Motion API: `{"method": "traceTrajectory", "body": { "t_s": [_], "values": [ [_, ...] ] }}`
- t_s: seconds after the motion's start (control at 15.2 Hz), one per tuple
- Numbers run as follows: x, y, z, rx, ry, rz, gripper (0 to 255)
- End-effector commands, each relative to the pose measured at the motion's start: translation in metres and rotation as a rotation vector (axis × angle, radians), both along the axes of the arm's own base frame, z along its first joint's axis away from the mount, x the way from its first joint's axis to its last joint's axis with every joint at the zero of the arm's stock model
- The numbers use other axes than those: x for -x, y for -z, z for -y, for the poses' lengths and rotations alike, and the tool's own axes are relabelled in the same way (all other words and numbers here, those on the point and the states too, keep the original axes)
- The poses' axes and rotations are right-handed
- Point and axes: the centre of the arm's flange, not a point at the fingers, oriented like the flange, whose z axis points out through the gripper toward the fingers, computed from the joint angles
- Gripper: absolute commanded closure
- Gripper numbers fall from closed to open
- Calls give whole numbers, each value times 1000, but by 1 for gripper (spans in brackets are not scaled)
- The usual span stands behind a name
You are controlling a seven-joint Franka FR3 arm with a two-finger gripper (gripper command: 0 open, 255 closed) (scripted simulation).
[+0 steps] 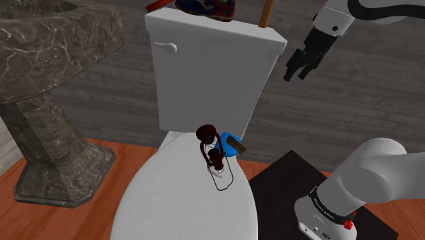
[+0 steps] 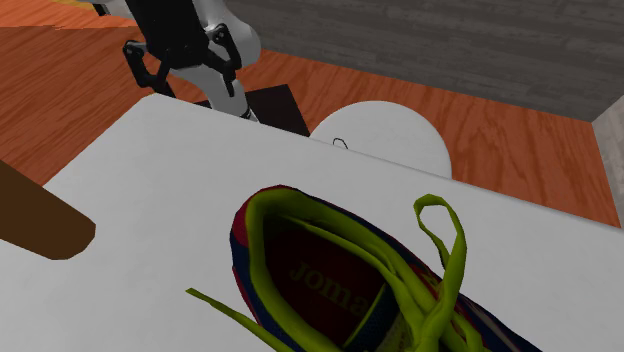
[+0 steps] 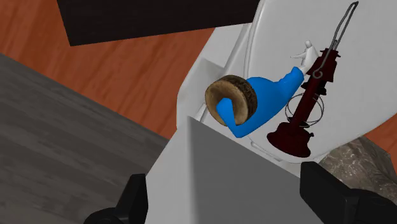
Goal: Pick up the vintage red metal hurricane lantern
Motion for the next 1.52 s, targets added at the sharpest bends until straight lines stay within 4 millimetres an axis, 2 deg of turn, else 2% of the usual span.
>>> {"method": "traceTrajectory", "body": {
  "t_s": [0.0,0.73,1.45],
  "values": [
    [0,0,0,0,0,0,0],
    [-14,115,-72,-129,70,-13,0],
    [-33,219,-157,-258,141,-26,0]
  ]
}}
